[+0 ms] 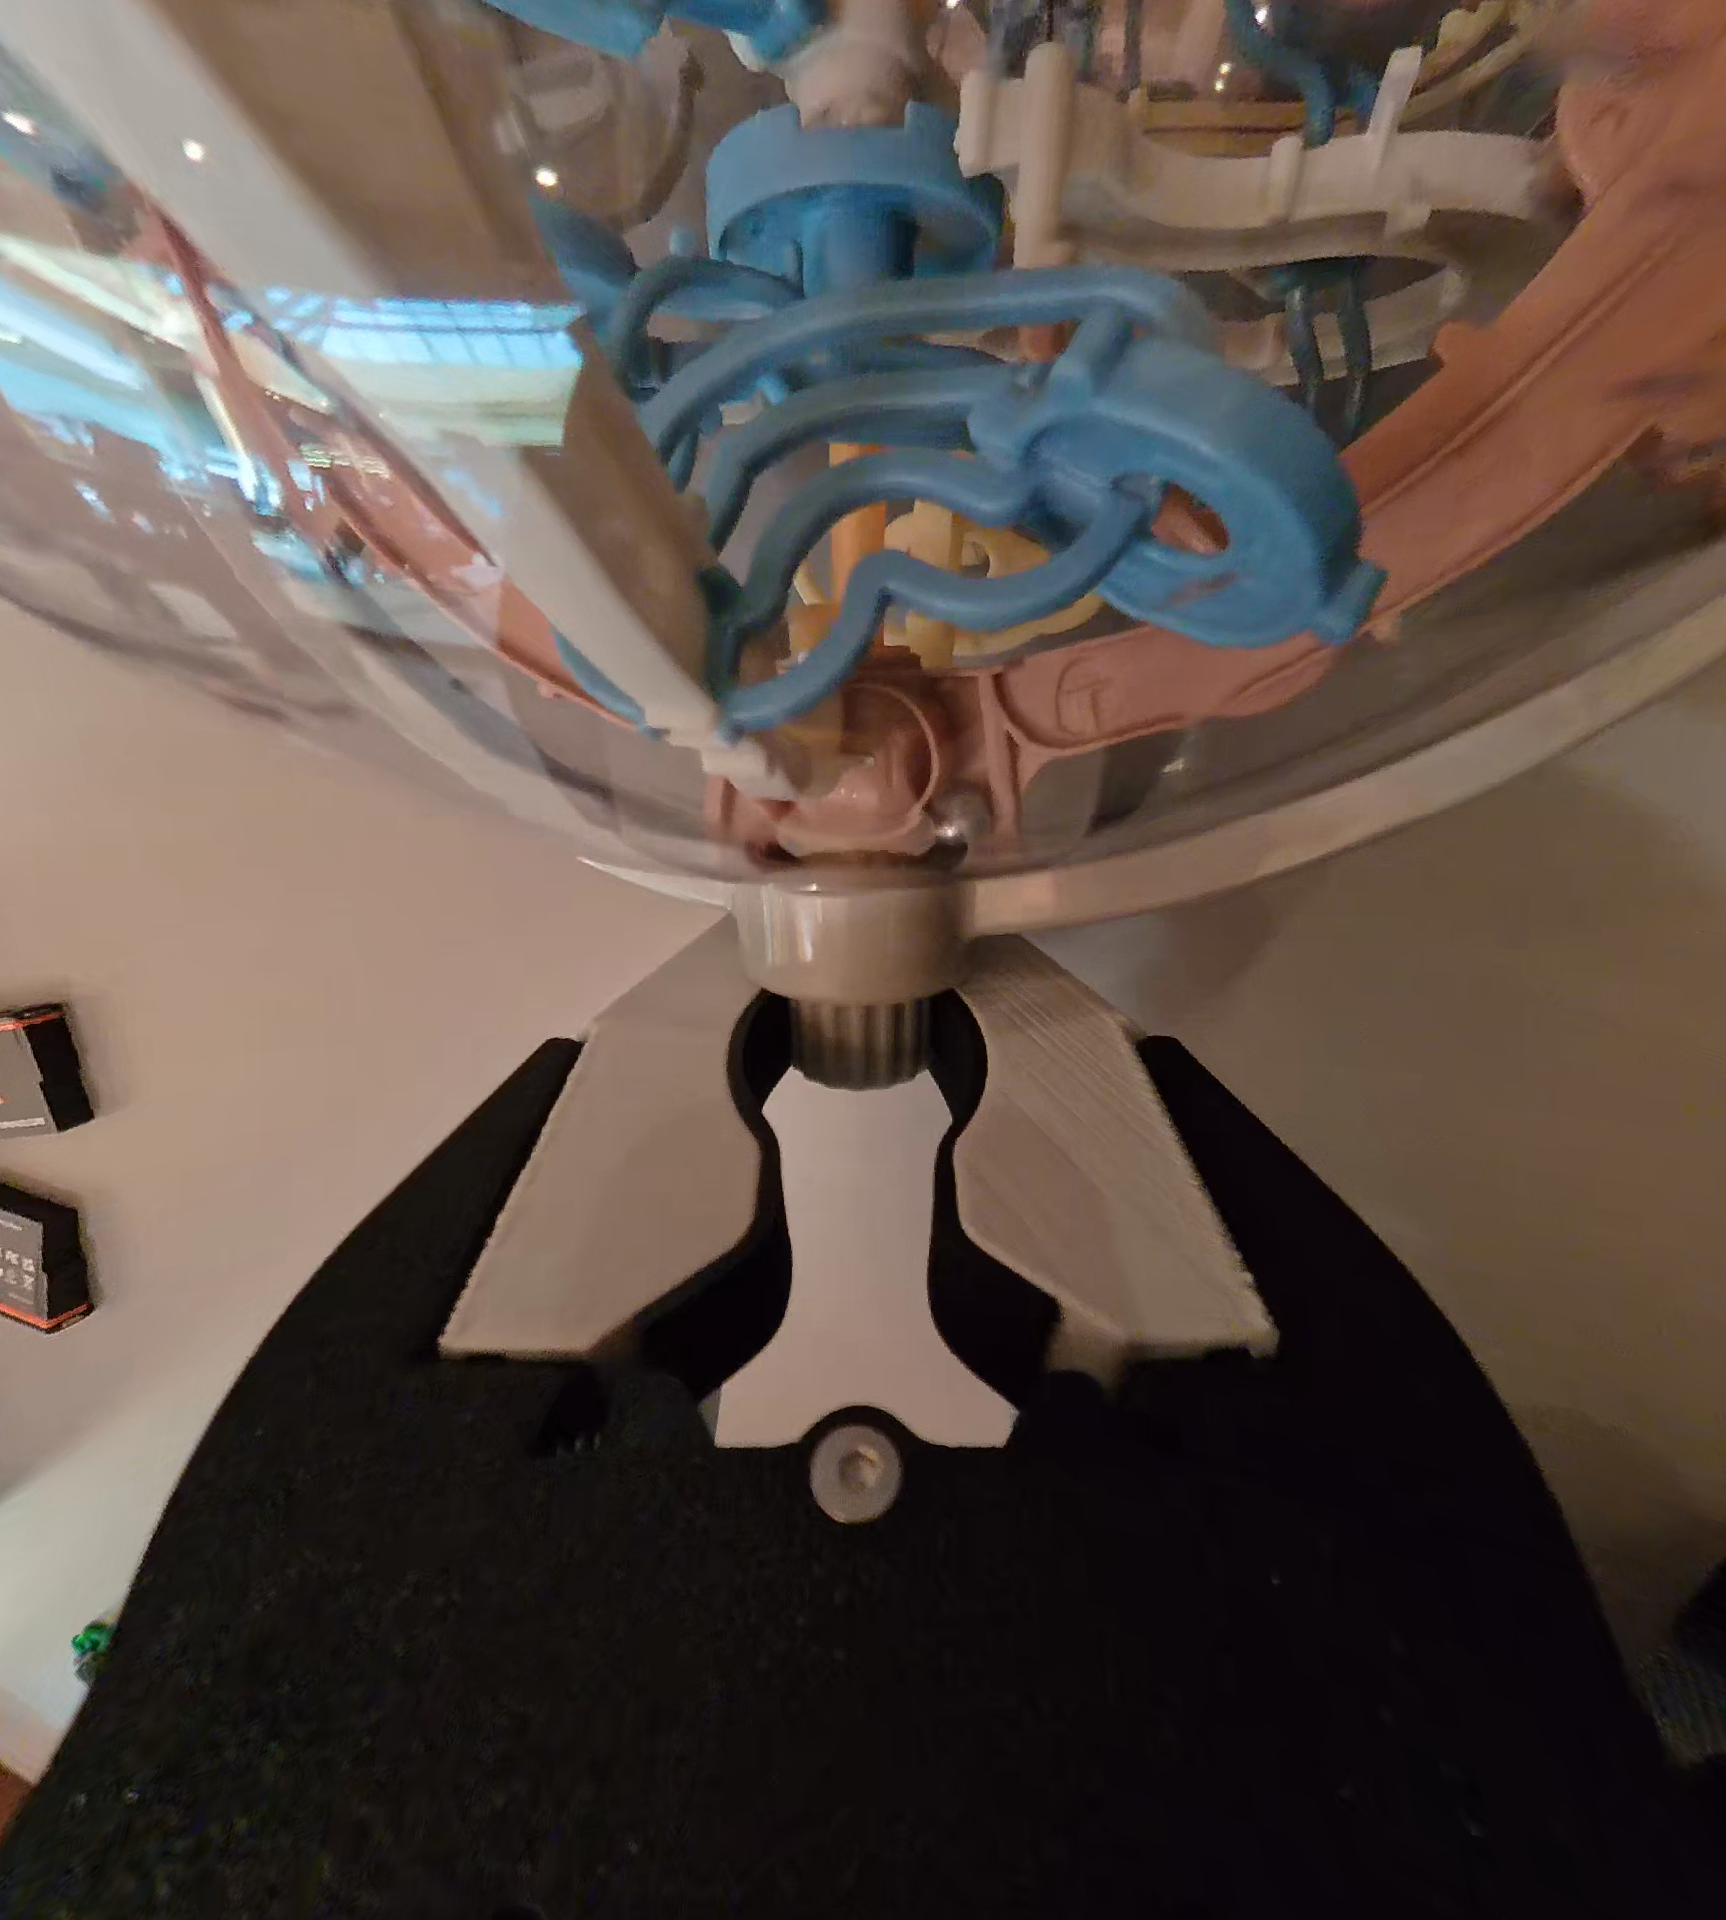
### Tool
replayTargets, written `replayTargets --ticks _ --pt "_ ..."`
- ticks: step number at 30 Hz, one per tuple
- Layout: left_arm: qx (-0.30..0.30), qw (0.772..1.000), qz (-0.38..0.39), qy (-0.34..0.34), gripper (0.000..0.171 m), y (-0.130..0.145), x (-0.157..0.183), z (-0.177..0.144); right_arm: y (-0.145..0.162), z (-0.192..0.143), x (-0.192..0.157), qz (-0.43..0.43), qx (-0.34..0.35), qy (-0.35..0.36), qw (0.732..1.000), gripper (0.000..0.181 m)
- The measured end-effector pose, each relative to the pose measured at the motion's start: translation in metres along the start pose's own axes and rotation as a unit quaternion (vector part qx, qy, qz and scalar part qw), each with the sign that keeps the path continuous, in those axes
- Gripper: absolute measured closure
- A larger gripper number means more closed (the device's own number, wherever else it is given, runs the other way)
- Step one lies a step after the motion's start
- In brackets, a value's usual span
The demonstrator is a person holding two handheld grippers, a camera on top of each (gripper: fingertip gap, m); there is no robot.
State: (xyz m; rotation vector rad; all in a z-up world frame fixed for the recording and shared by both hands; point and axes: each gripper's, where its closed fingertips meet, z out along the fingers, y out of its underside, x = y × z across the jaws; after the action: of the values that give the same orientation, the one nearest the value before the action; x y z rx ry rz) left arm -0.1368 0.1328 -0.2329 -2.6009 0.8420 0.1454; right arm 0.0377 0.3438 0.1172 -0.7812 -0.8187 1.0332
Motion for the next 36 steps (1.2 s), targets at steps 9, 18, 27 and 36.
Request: replayTargets --ticks 9,18,27,36 --pt "-0.025 0.999 -0.042 -0.024 0.153 0.022 -0.015 0.002 0.018 0.002 -0.019 -0.032 -0.02 0.001 0.999 0.173" --pt "0.001 1.0 -0.012 -0.02 0.154 0.007 -0.003 0.002 0.101 0.015 -0.09 -0.005 -0.163 -0.132 0.978 0.173" --pt "-0.006 0.998 -0.038 -0.051 0.154 0.02 -0.021 -0.002 -0.006 0.017 0.004 -0.005 0.008 0.008 1.0 0.174" --pt "-0.017 0.996 -0.049 -0.067 0.154 0.029 -0.018 0.001 0.026 0.035 -0.035 -0.031 -0.052 -0.042 0.997 0.173"
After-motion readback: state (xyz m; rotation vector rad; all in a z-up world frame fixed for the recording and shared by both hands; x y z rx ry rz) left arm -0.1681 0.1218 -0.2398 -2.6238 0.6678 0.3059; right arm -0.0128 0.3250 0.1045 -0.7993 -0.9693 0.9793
